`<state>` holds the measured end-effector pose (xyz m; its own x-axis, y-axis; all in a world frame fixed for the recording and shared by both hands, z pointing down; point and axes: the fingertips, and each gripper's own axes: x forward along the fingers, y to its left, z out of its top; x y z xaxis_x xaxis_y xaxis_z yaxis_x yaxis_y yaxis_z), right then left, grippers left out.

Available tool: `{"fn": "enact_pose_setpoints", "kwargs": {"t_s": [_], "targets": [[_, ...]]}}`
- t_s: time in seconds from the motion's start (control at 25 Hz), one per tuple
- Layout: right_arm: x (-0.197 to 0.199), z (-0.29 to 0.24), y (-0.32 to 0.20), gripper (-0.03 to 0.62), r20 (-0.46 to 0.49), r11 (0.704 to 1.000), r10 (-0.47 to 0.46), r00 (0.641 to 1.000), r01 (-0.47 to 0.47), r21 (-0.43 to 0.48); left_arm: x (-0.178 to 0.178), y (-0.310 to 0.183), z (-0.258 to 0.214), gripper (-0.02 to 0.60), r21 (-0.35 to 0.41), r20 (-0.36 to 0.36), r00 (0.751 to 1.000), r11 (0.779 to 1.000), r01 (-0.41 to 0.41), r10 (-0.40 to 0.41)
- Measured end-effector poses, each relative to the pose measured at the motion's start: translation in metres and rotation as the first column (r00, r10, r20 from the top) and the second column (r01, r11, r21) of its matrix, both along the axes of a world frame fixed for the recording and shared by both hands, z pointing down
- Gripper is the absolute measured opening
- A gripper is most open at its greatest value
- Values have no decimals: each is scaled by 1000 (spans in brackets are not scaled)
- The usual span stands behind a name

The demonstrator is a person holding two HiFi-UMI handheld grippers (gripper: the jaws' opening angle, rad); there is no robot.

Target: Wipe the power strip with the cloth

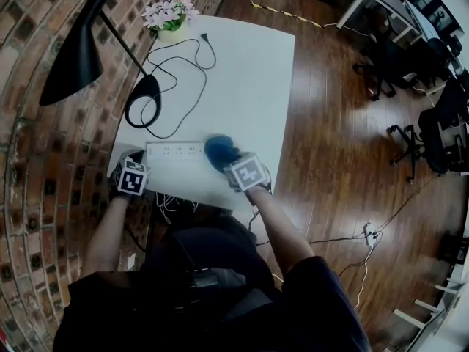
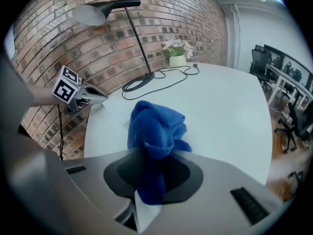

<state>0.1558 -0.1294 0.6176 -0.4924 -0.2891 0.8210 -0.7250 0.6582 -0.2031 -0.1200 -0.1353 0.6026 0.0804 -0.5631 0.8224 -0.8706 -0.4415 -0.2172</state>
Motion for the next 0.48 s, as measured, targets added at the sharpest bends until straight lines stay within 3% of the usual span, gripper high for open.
{"fn": "enact_pose_setpoints", "kwargs": {"t_s": [0.32, 0.48], "targets": [[-2, 1, 4, 77, 13, 1000, 17, 1000, -17, 0, 1, -3, -5, 11, 62, -47, 998, 997, -36, 39], [1, 2, 4, 77, -32, 999, 37, 999, -37, 1, 4, -17, -29, 38, 118, -196, 979, 992, -36, 59]]}}
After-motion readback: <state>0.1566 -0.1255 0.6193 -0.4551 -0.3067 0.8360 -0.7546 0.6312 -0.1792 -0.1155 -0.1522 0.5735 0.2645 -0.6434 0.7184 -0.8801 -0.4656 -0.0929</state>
